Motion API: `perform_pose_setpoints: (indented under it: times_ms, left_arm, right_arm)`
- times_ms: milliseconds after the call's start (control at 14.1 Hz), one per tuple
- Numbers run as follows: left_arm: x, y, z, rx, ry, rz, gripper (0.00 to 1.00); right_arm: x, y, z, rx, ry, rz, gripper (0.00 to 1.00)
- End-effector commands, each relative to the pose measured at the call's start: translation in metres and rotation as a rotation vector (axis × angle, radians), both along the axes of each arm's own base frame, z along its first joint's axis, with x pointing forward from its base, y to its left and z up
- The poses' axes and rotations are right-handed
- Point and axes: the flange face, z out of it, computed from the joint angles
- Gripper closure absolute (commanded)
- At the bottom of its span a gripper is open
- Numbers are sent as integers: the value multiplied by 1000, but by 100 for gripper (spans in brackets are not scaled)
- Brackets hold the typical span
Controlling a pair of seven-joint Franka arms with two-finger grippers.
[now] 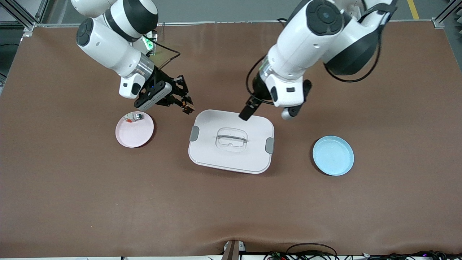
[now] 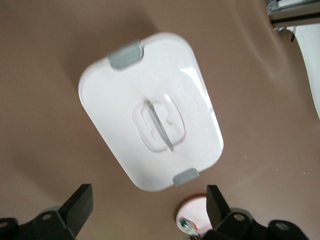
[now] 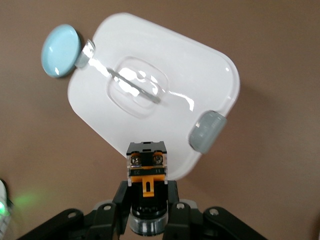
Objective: Transfer orange switch to right arm and place
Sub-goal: 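Open the left gripper and withdraw it while the right gripper pulls away, then lower the orange switch onto the pink plate with the right gripper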
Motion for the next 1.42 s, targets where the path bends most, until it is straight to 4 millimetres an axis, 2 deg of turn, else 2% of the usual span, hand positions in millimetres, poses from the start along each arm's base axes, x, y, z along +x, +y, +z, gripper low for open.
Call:
perform_pose_setpoints:
  times_ms: [0,213,355,497,639,710,781,923,994,1207,1278,1349]
  left_arm:
    - [4,47,9,127,-39,-194,0]
    - [19,105,15,244,-53,-398,0]
    - [24,137,21,284,-49,-481,0]
    - [28,180,33,305,-35,-556,0]
    - [26,210,46,327,-34,-604,0]
    - [23,221,50,332,-10,-627,0]
    - [17,228,55,337,5,-636,0]
    - [9,234,62,348,14,-639,0]
    - [8,244,63,351,14,-658,0]
    - [7,261,62,345,9,-761,0]
    - [5,269,62,350,8,-762,0]
    - [2,269,58,356,1,-772,0]
  right_arm:
    - [6,-11,1,-95,-11,134,100]
    - [6,-27,-8,-221,-57,359,100]
    - [7,-38,-12,-297,-75,447,100]
    - [8,-45,-14,-370,-106,559,100]
    - [9,-52,-18,-418,-125,660,100]
    - [8,-58,-25,-429,-119,691,100]
    - [10,-73,-33,-431,-116,723,100]
    - [15,-91,-40,-430,-127,789,100]
    - [15,-101,-47,-429,-128,811,100]
    - [12,-130,-78,-430,-161,866,100]
    - [9,-135,-89,-431,-168,875,100]
    - [5,-138,-101,-433,-185,886,100]
